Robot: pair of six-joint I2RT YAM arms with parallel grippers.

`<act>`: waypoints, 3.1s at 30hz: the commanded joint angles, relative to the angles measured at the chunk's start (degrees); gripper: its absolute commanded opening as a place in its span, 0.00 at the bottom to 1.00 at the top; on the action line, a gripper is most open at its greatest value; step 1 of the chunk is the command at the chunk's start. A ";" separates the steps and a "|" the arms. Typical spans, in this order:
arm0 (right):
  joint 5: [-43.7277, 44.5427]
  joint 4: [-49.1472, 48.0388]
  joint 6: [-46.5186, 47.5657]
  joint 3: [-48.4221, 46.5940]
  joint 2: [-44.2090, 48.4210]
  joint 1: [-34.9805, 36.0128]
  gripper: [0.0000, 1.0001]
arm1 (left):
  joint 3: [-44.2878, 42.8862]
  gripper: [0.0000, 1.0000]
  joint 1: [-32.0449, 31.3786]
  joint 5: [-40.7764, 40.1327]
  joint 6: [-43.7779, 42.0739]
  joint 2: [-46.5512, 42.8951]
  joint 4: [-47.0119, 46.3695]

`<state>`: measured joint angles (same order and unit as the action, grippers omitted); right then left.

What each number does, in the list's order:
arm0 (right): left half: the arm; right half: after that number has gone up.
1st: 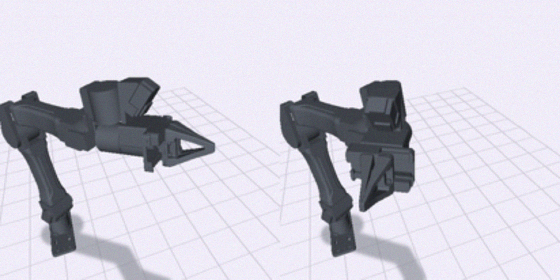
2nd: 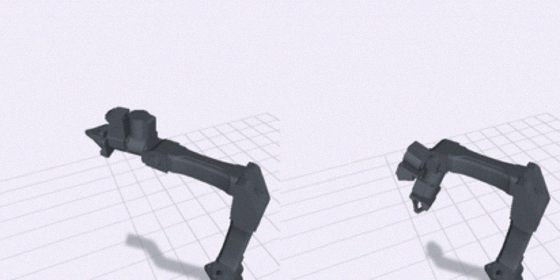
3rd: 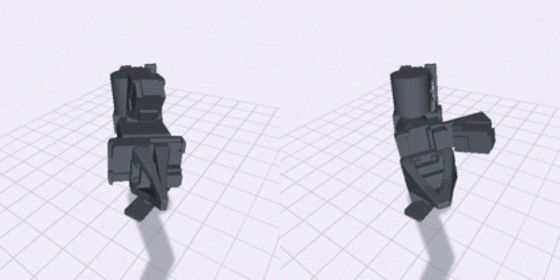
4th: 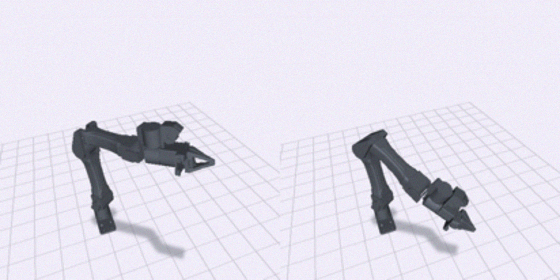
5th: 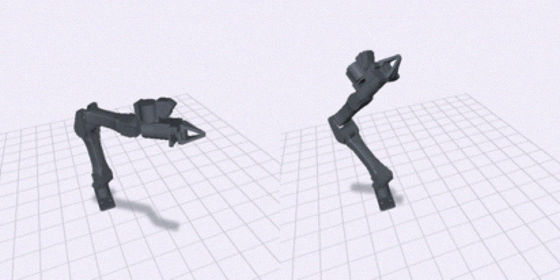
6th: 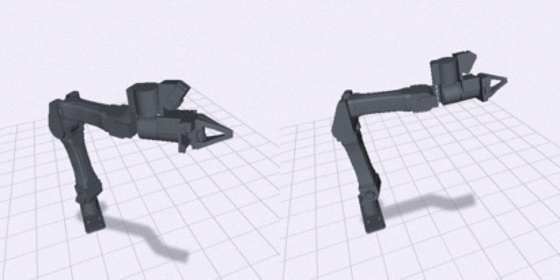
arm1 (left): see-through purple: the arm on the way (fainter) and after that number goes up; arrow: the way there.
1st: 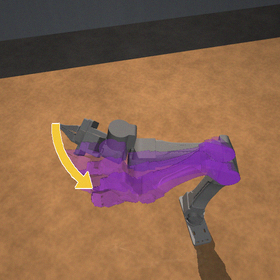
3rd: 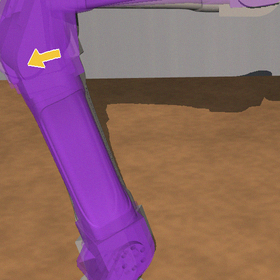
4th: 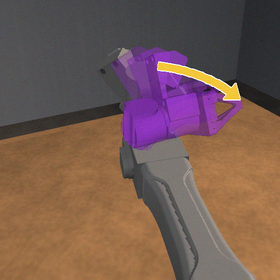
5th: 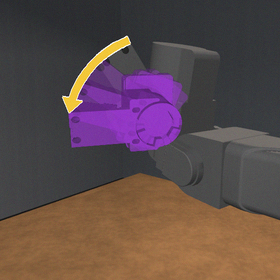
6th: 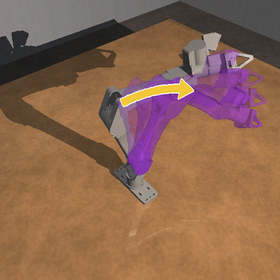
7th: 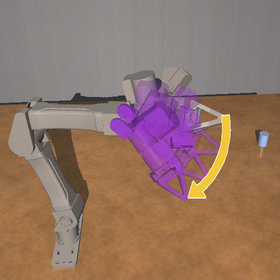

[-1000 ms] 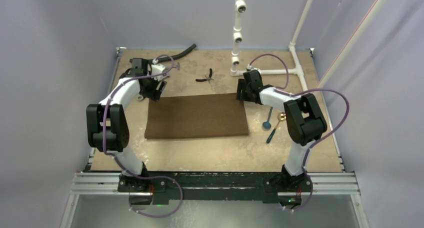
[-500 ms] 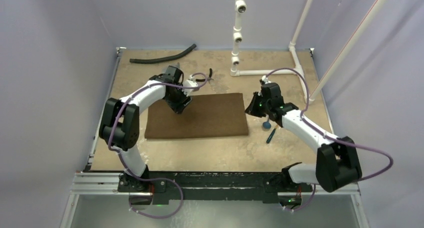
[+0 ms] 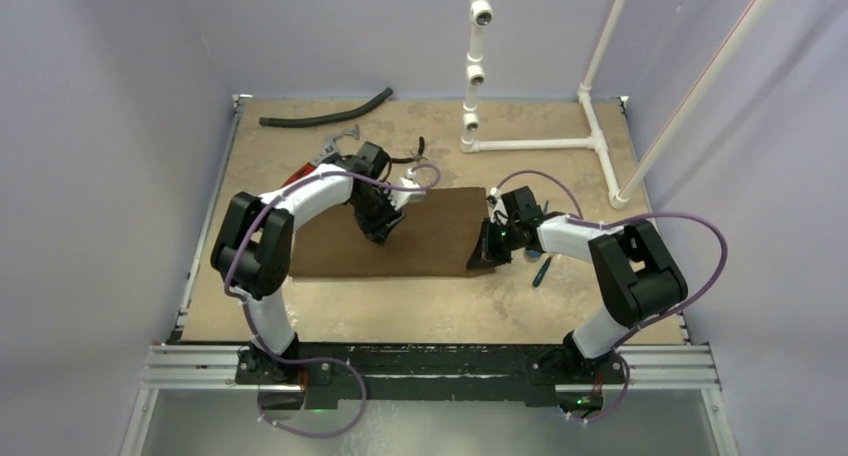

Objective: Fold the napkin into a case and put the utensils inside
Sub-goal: Smooth out the rectangle-folded napkin at the center of the board, then pick up the rectangle-folded napkin from the center of the board, then fold the rectangle-folded napkin at the center of the board.

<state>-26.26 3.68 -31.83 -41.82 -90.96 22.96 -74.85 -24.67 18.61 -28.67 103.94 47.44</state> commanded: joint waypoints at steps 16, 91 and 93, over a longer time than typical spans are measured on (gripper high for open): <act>9.52 16.36 -2.09 -5.10 16.13 -0.14 0.64 | 8.15 0.42 -2.94 -8.93 2.11 -1.28 -6.94; 27.65 15.82 0.12 -47.89 -13.57 35.82 0.00 | 1.08 0.52 34.86 -5.25 -0.77 -9.73 -1.75; 26.43 16.84 1.15 -54.17 -18.95 38.37 0.00 | 2.34 0.52 36.06 -5.25 -1.44 -9.77 -2.02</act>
<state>4.08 20.23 -34.00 -84.58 -102.30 56.58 -74.59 9.67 11.16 -28.12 94.17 45.71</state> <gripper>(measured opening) 0.017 0.523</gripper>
